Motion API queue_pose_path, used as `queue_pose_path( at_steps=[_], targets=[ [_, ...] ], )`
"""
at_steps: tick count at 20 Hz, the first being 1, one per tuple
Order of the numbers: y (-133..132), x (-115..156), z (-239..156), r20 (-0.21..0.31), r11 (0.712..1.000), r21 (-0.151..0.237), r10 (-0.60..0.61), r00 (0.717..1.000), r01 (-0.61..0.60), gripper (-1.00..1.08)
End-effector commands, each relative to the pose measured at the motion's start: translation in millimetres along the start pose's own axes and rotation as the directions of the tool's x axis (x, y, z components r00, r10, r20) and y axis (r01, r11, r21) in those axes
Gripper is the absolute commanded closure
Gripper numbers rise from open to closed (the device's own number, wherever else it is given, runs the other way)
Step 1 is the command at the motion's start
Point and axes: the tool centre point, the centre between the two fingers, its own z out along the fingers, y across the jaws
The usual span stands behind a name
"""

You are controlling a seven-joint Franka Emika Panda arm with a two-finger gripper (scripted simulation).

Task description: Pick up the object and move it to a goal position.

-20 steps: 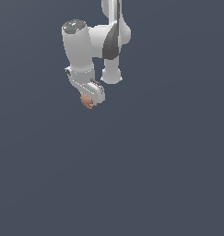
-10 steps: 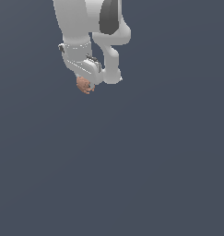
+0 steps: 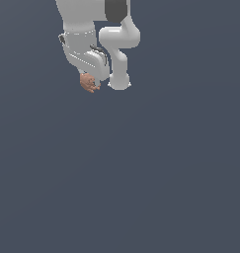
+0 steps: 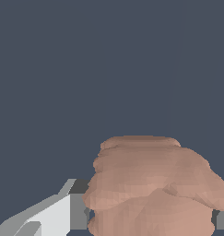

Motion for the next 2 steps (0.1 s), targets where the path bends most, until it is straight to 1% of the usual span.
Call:
queue_pose_path(
  at_steps=[1,2],
  targets=[
    [-0.2,0.1,-1.8,0.001,1.000,0.000,-0.001,1.000,0.001,1.08],
    [-0.3,0.2,-1.7,0.001,1.000,0.000,-0.001,1.000,0.001,1.08]
  ],
)
